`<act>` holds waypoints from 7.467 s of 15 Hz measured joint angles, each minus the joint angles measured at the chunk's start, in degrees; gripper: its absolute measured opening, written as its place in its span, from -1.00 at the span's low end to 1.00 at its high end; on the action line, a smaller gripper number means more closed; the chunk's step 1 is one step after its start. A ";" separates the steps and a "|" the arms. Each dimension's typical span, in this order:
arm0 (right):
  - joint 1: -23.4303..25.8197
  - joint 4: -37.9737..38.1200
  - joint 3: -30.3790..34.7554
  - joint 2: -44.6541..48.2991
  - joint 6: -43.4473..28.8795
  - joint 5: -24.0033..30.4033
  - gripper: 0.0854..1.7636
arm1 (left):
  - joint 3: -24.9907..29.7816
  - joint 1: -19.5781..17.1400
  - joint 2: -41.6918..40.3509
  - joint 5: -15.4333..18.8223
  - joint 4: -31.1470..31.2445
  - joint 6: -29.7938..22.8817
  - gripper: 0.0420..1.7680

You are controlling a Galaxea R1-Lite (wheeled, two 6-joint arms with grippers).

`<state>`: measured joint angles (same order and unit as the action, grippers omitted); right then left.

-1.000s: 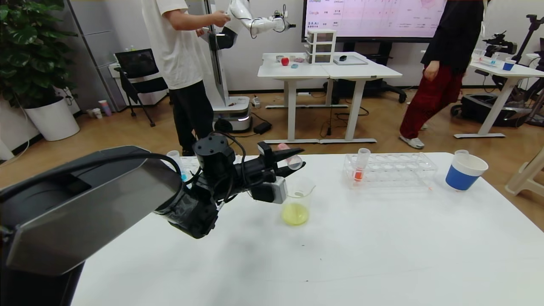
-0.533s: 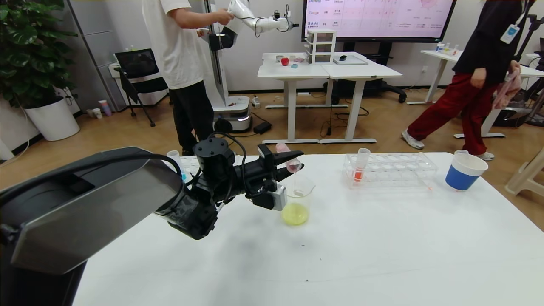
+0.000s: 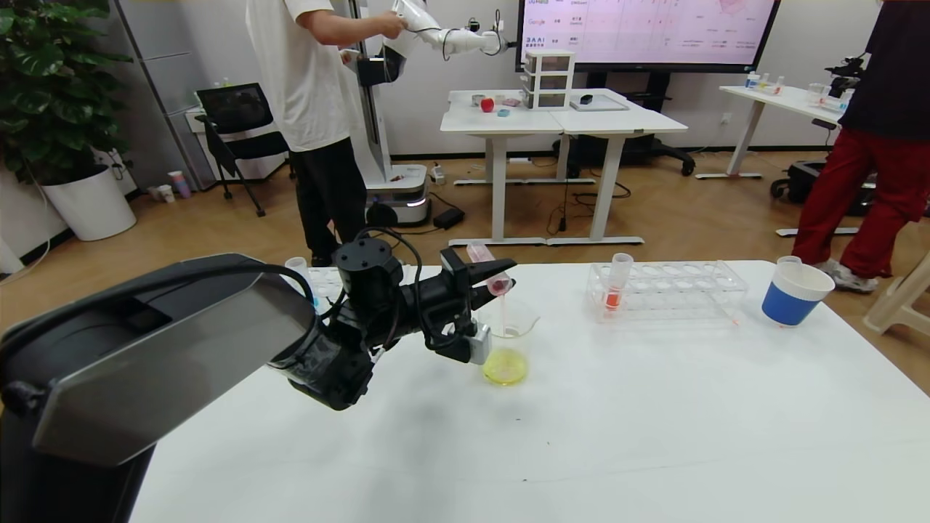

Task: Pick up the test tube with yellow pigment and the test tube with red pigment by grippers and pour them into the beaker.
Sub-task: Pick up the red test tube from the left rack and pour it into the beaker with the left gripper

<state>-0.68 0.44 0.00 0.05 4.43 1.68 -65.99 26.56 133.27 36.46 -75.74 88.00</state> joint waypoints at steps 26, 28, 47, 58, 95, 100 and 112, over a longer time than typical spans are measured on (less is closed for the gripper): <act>0.00 0.00 0.00 0.00 0.00 -0.01 0.97 | 4.08 0.66 -4.68 -10.73 0.72 -8.68 -0.46; 0.00 -0.02 0.00 0.00 0.00 -0.01 0.97 | 6.05 0.50 -5.66 -14.23 -3.17 -18.87 -0.46; 0.00 0.00 0.00 0.00 0.01 -0.01 0.97 | 11.28 3.17 -16.40 -63.11 5.77 -88.00 -0.46; 0.00 0.00 0.00 0.00 0.01 -0.01 0.97 | 19.25 -34.39 -23.95 -40.36 5.75 -88.31 -0.46; 0.00 0.00 0.00 0.00 0.00 -0.01 0.97 | 10.62 -34.00 -13.47 -42.16 8.57 -89.41 0.98; 0.00 0.00 0.00 0.00 0.00 0.00 0.97 | 8.13 -18.02 -18.58 -51.98 14.14 -88.93 0.98; 0.00 0.02 0.00 0.00 0.00 -0.01 0.97 | 7.52 -12.65 -34.07 -53.24 24.28 -83.10 0.98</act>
<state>-0.68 0.46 0.00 0.05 4.43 1.67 -58.47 13.91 99.19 -16.77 -51.46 4.90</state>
